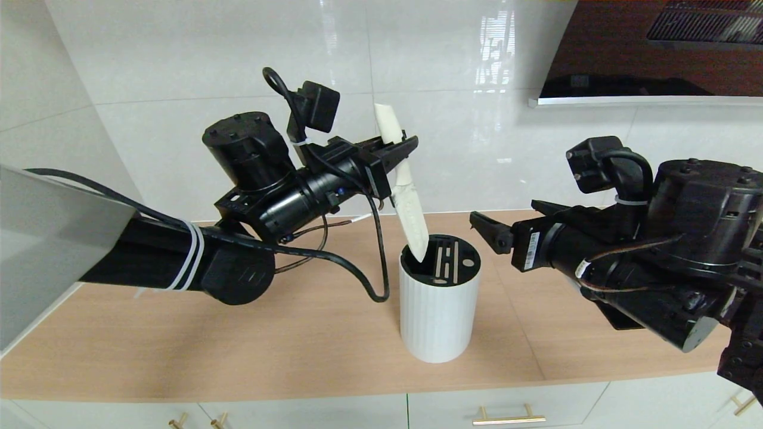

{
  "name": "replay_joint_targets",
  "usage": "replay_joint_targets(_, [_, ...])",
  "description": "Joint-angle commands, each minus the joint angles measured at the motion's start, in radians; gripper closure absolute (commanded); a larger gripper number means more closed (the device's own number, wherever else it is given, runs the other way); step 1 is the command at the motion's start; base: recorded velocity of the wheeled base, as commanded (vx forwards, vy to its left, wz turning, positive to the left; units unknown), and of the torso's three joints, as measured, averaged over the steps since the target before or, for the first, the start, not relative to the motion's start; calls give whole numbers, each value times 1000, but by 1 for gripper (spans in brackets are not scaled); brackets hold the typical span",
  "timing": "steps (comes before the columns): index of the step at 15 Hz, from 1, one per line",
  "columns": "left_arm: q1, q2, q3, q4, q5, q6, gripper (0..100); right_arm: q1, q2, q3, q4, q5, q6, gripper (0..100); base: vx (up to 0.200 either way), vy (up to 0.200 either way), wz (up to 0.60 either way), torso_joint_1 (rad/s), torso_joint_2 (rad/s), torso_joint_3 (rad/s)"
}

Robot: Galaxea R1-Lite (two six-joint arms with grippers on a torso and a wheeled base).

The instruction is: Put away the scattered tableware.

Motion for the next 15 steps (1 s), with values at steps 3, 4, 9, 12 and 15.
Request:
replay_joint_targets(3, [-15, 43, -1, -1, 0, 4, 100, 2, 6, 3, 0, 0, 0, 0, 0, 0, 0, 0, 0, 0])
replay_joint_targets(4, [-15, 52, -2, -1, 0, 4, 100, 2, 6, 3, 0, 0, 0, 0, 0, 0, 0, 0, 0, 0])
replay_joint_targets(9, [-15, 66, -1, 2, 0, 17, 100, 5, 12, 6, 0, 0, 0, 0, 0, 0, 0, 0, 0, 0])
replay_joint_targets(12, [-19, 80, 4, 20, 0, 28, 100, 5, 18, 8, 0, 0, 0, 0, 0, 0, 0, 0, 0, 0])
replay_joint_targets(15, [-21, 100, 4, 20, 0, 28, 100, 5, 21, 8, 0, 0, 0, 0, 0, 0, 0, 0, 0, 0])
